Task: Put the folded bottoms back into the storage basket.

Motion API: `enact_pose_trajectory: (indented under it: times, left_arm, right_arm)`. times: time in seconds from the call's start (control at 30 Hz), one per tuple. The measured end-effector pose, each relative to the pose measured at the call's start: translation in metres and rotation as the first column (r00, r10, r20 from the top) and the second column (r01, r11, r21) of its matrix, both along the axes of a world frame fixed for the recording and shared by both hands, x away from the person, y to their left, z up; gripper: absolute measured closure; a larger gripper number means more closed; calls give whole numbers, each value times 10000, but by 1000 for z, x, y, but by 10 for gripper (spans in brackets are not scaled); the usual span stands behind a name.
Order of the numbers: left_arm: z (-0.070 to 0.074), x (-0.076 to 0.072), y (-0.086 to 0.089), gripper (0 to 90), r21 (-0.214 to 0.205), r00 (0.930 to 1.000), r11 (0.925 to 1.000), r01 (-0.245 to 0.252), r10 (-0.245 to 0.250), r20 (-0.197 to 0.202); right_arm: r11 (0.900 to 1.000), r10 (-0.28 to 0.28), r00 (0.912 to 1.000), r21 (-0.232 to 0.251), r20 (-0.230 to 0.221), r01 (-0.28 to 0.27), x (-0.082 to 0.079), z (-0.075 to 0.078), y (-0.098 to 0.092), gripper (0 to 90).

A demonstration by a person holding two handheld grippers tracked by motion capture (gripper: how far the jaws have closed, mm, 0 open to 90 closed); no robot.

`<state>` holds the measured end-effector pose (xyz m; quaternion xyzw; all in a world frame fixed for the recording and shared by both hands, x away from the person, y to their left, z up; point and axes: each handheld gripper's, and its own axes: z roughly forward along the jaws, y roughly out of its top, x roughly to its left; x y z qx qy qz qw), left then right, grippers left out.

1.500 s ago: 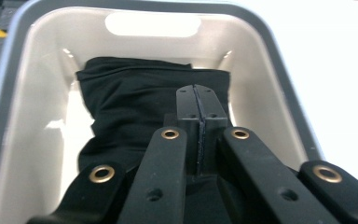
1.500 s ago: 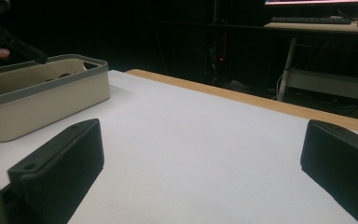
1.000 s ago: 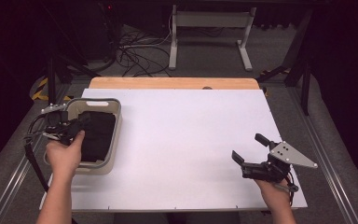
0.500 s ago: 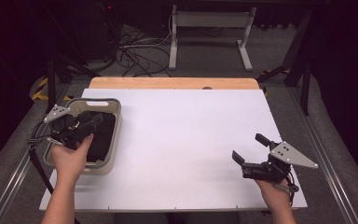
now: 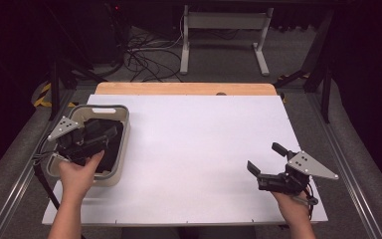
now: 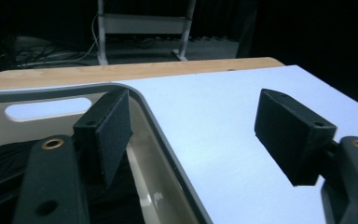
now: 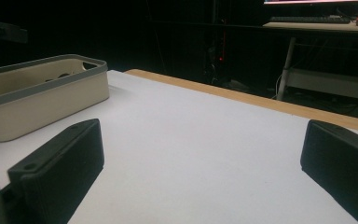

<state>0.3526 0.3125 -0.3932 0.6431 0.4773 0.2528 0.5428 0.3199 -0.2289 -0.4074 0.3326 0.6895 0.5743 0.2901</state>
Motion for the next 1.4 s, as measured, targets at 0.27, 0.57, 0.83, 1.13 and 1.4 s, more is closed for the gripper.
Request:
enact_pose_trajectory:
  times: [0.27,0.57,0.83,1.13,1.4]
  left_arm:
    - [-2,-8,-6,197,148,9985,9994,327,-333,425]
    - [-4,-16,-10,132,202,9945,9971,735,-748,728]
    - [-4,-24,-12,107,136,9906,9959,896,-905,1021]
    - [-5,-30,-15,83,49,9857,9947,1023,-1020,1342]
    - [-5,-34,-21,60,52,9787,9904,1378,-1370,1532]
  right_arm:
    - [10000,0,10000,9,1,0,-1,0,0,1]
    - [10000,-4,10000,7,4,4,0,0,0,1]
    - [10000,25,10000,-25,21,-25,0,0,2,1]
    - [10000,19,10000,-42,16,-19,-1,0,2,1]
    - [10000,17,10000,-29,24,-17,-1,0,2,1]
